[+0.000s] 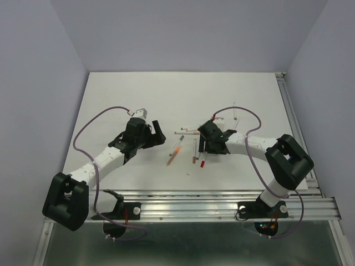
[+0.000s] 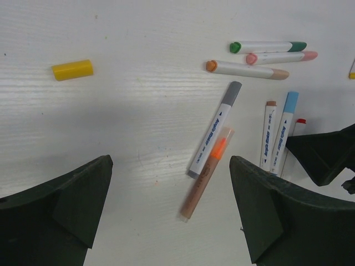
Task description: Open the pen caps
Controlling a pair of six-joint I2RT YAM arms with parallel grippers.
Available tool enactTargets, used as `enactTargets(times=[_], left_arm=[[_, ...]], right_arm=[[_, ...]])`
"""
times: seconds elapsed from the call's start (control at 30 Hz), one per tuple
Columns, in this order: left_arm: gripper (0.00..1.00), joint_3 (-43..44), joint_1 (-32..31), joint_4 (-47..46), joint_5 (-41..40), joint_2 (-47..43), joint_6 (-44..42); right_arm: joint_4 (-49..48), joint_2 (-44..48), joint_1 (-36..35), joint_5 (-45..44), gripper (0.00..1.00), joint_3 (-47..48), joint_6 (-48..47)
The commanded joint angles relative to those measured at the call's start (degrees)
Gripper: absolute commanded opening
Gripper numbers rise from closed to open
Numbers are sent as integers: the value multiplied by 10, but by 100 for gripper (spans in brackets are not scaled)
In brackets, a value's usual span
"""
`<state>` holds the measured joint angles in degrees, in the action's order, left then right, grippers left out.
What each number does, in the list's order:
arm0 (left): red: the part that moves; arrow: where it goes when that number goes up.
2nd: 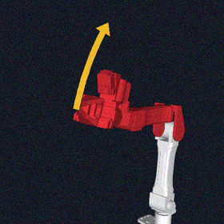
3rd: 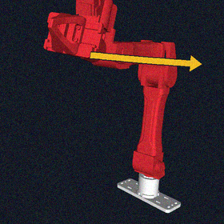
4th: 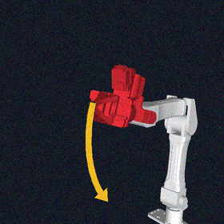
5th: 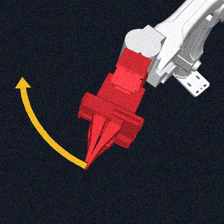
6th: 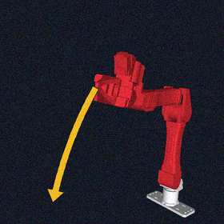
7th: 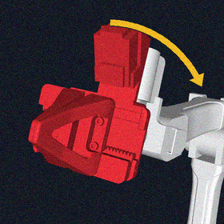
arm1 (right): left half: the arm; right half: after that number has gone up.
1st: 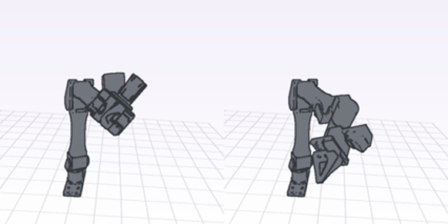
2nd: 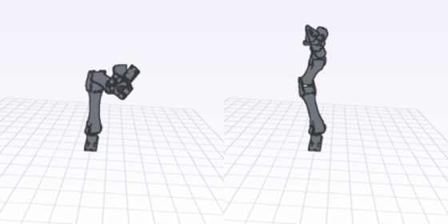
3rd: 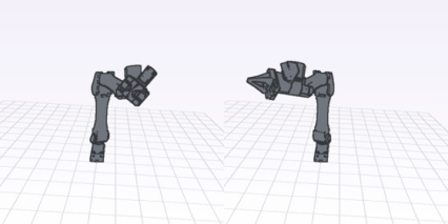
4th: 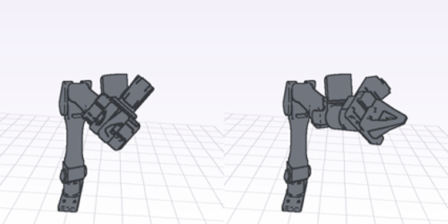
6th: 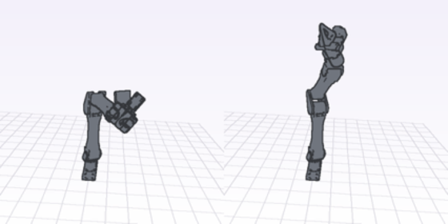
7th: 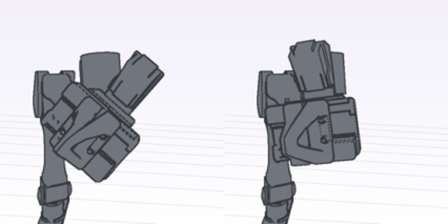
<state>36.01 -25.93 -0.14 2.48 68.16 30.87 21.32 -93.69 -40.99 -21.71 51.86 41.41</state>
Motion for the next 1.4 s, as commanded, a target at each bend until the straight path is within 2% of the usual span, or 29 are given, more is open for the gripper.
enactTargets(times=[0.0,0.13,0.4,0.53,0.7,0.83,0.93,0.97,1.07,1.17,1.2,1.33,1.37], left_arm=[[99,-9,-3,-6,-9,-17,-10],[99,-9,-3,-6,-12,-18,-9],[99,-10,-3,-6,-16,-20,-8],[99,-10,-3,-4,-17,-19,-7],[99,-11,-3,-3,-20,-19,-6],[99,-10,-3,-3,-14,-16,-6],[99,-9,-3,-3,-10,-17,-5],[99,-9,-4,-3,-7,-17,-5],[99,-4,-6,-4,3,-18,1],[99,4,-29,-8,31,-22,2],[99,6,-52,-11,37,-23,2],[99,6,-117,-59,88,-31,-2],[99,4,-128,-77,103,-35,2]], right_arm=[[10,-18,-13,-10,77,27,18],[21,-35,-18,-17,62,26,29],[66,-80,-49,-66,44,34,56],[91,-97,-63,-71,40,39,75],[65,-91,-79,-47,26,6,102],[51,-80,-80,-48,19,-13,119],[37,-60,-80,-46,8,-29,123],[30,-44,-79,-45,1,-33,123],[16,-9,-80,-50,1,-51,121],[-19,61,-80,-50,1,-75,98],[-37,111,-80,-43,1,-96,90],[-173,244,-80,45,1,-168,31],[-237,266,-80,63,1,-184,25]])
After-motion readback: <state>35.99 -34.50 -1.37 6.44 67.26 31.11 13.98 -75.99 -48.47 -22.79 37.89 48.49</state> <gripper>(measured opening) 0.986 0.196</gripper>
